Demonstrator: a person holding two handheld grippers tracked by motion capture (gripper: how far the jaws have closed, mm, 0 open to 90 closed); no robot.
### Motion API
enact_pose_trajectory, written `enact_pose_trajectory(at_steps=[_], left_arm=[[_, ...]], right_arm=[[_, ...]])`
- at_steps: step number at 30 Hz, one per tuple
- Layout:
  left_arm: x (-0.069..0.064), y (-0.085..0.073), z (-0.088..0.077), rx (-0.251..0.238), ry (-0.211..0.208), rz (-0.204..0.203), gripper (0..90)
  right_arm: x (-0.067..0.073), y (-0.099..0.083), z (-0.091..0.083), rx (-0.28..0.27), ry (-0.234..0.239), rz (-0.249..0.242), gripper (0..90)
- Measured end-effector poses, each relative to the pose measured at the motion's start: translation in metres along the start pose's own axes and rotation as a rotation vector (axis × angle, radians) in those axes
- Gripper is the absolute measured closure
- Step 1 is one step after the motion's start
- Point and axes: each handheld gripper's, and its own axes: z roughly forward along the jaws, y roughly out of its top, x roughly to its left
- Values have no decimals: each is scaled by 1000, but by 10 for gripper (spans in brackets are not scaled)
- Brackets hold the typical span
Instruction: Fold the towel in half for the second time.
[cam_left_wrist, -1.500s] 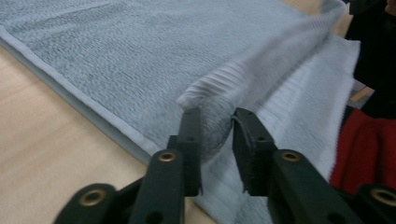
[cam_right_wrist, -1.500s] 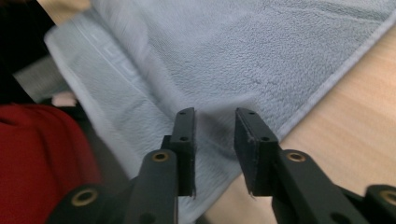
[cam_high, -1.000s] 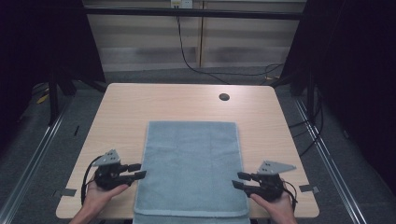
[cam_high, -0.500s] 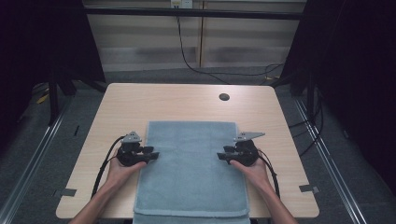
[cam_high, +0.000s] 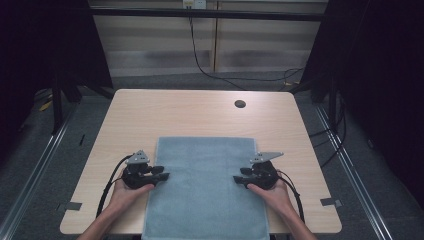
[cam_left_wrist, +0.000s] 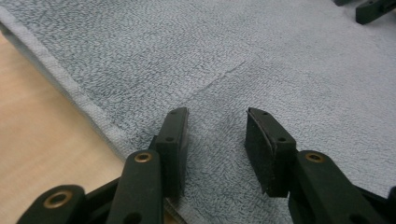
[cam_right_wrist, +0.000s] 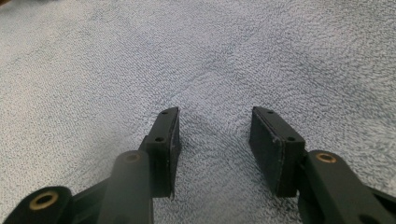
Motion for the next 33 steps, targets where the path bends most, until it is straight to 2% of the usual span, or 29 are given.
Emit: enact_pose_trajectory(at_steps=[2,3,6,7,11,14,16,17,20,25,27,30,33], left_arm=[[-2,-2,-2,-2,-6,-2,595],[-7,-4,-4,9,-23,-5,595],[-12,-8,-7,13,-26,-5,595],[-17,-10,-11,19,-39,-1,595],[-28,-17,-18,32,-49,16,588],[-33,-19,-21,46,-59,19,567],[-37,-22,-23,47,-91,-13,548],[-39,-22,-24,53,-100,-16,539],[-46,-25,-26,63,-99,14,541],[-57,-29,-32,78,-106,26,538],[-63,-33,-39,90,-116,35,536],[-64,-32,-43,79,-117,41,531],[-54,-21,-47,17,-99,19,522]], right_arm=[[4,-4,-4,8,3,-3,535],[5,-6,-5,7,12,-7,536],[9,-10,-9,8,20,-10,536],[12,-13,-12,15,28,-12,536],[22,-20,-19,18,53,-14,536],[27,-26,-24,22,66,-16,536],[31,-30,-27,22,79,-11,535],[33,-32,-29,22,85,-19,534],[39,-38,-35,37,96,-37,534],[48,-43,-40,54,96,-49,534],[55,-46,-44,66,105,-59,533],[59,-46,-45,66,104,-68,528],[53,-37,-50,17,85,-55,522]])
